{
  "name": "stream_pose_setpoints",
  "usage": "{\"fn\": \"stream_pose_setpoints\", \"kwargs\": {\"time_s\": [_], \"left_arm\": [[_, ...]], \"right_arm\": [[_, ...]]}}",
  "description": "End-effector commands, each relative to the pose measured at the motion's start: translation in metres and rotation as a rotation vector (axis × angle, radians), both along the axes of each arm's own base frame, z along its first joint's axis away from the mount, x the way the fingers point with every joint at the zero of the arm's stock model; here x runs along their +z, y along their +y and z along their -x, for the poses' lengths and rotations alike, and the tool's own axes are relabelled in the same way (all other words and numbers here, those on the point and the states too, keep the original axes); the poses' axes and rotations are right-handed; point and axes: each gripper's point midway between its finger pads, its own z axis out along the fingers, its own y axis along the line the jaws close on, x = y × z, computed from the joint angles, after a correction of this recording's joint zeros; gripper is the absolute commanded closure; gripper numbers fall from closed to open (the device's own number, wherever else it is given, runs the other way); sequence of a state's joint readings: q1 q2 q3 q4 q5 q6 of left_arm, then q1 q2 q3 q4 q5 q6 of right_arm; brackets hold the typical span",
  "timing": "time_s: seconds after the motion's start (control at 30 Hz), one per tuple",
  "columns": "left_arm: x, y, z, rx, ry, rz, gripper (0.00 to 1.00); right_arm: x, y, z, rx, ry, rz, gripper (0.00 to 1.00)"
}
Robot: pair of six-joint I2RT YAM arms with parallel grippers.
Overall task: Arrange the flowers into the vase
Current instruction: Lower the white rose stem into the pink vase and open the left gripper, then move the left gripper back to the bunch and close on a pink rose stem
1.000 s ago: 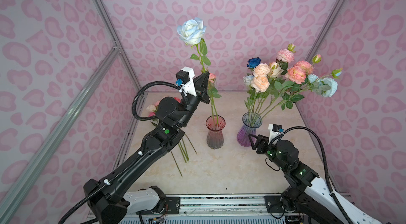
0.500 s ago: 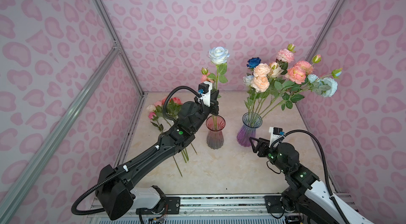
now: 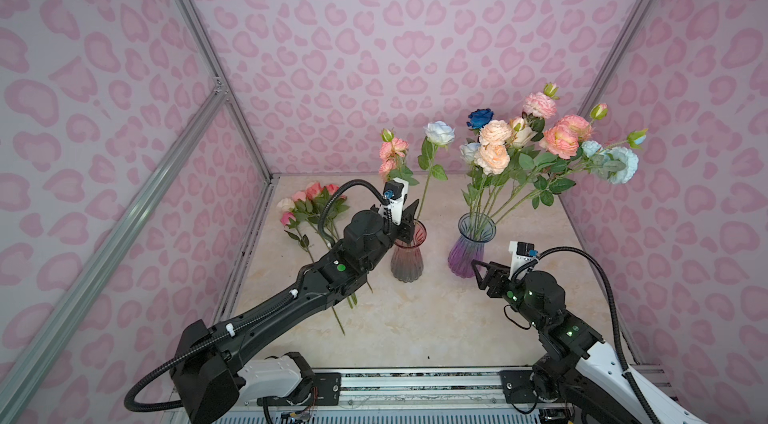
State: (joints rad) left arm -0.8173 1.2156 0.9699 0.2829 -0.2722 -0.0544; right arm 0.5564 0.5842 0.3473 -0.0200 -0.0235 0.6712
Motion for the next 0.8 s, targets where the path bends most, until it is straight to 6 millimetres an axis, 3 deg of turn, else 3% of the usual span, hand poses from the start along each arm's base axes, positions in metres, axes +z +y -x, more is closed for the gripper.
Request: {"fn": "stream_pose_setpoints", "kwargs": {"time_s": [0.0,0.07,0.1,0.17,0.3,0.4,0.5,0.63,0.77], "left_arm": [[-0.005,0.031,0.002,0.121,0.001,0.032,0.65],[-0.017,0.056,0.003,0.223,0.025,0.036,0.65],[-0.026,0.071,0.002,0.293,0.049,0.040,0.59],[-0.051,0.107,-0.003,0.450,0.130,0.053,0.56],[-0.122,0.184,-0.016,0.707,0.416,0.133,0.53],[-0.168,0.224,-0.025,0.820,0.602,0.203,0.54],[-0.201,0.244,-0.038,0.884,0.751,0.235,0.58],[-0.237,0.252,-0.062,0.920,0.872,0.245,0.61],[-0.263,0.269,-0.086,0.977,0.962,0.273,0.67]], "right_arm": [[0.003,0.001,-0.001,0.004,-0.014,-0.009,0.29],[0.003,0.004,0.000,0.017,-0.014,-0.007,0.29],[0.002,0.005,0.001,0.024,-0.013,-0.009,0.29],[-0.002,0.009,0.002,0.036,-0.010,-0.007,0.29],[-0.008,0.014,0.003,0.041,-0.004,-0.001,0.29],[-0.009,0.016,0.002,0.040,-0.004,0.002,0.29],[-0.010,0.018,0.000,0.044,-0.004,0.005,0.29],[-0.011,0.020,0.000,0.055,0.001,0.010,0.30],[-0.009,0.020,0.000,0.057,-0.003,0.013,0.30]]}}
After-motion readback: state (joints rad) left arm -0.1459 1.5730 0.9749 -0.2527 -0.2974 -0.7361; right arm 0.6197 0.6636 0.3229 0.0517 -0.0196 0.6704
